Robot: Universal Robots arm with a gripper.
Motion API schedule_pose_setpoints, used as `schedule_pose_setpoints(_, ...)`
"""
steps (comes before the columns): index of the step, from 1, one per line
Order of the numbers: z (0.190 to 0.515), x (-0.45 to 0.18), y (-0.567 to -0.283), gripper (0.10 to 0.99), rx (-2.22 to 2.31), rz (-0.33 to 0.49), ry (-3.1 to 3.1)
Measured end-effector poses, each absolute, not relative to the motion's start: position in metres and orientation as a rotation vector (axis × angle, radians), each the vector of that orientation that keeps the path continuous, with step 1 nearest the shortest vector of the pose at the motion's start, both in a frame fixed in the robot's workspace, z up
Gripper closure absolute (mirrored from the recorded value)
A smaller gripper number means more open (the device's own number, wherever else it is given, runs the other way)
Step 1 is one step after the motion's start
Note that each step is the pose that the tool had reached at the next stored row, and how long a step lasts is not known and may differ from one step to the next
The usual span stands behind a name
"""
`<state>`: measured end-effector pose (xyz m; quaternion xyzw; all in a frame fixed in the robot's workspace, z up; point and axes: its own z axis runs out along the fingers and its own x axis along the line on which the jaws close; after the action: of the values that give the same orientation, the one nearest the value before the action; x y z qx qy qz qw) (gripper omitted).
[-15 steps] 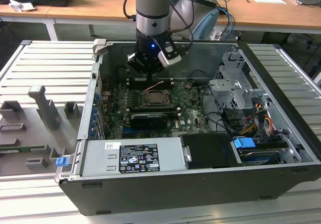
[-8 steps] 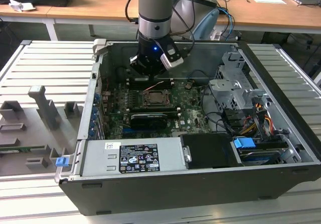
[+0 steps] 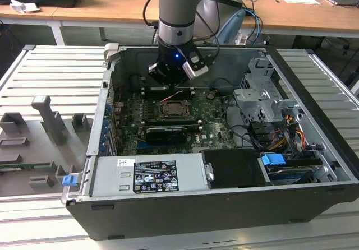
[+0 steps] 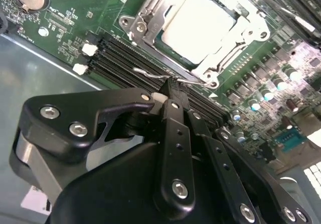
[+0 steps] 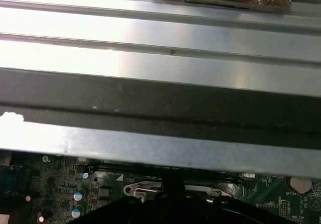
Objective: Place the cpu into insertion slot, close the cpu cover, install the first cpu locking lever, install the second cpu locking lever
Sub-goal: 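Install the first cpu locking lever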
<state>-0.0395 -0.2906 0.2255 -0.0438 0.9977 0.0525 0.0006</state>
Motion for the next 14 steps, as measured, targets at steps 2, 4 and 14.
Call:
schedule_pose_setpoints(2, 0.223, -0.036, -0.290, 0.980, -0.137, 0.165, 3.134)
schedule_pose_setpoints(4, 0.221, -0.034, -0.289, 0.980, -0.137, 0.166, 3.135)
schedule_pose_setpoints(14, 0.214, -0.026, -0.288, 0.980, -0.130, 0.167, 3.136)
